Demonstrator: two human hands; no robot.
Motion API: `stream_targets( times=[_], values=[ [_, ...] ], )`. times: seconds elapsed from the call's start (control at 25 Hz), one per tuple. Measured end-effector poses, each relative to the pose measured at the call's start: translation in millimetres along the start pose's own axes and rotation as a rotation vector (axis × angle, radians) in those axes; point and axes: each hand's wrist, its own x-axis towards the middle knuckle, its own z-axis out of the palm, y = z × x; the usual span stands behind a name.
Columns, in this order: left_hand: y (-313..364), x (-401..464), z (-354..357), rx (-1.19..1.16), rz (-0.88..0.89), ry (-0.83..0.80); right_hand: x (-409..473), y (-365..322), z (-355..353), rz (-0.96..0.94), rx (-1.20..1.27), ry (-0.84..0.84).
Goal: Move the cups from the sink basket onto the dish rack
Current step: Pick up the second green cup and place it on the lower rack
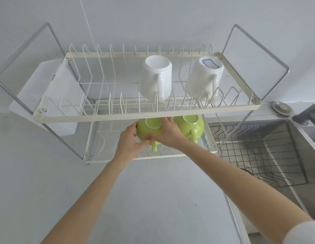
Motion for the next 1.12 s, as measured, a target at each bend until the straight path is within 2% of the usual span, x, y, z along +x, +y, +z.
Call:
stream_targets(
  times=[0.36,0.56,0.72,0.88,1.04,1.12],
  values=[
    [-9,15,1,0.091,0.005,-0.091,9,4,4,-0.032,-0.168,-0.005],
    [-3,16,-7,0.159,-0.013,-0.103,-3,11,-19,-0.168,-0.172,0.144],
    [14,11,-11,0.110,0.036,-0.018,-7,35,-48,-0.128,-0.205,0.264],
    [28,20,2,0.183,0.079,-0.094,-4,64,-59,-0.042,-0.303,0.191],
    [32,19,15,0.228,0.089,-0.106,-2,74,-60,-0.015,-0.153,0.158],
    [31,17,18,0.247,0.096,-0.084,-1,77,-61,-0.022,-0.153,0.119]
  ],
)
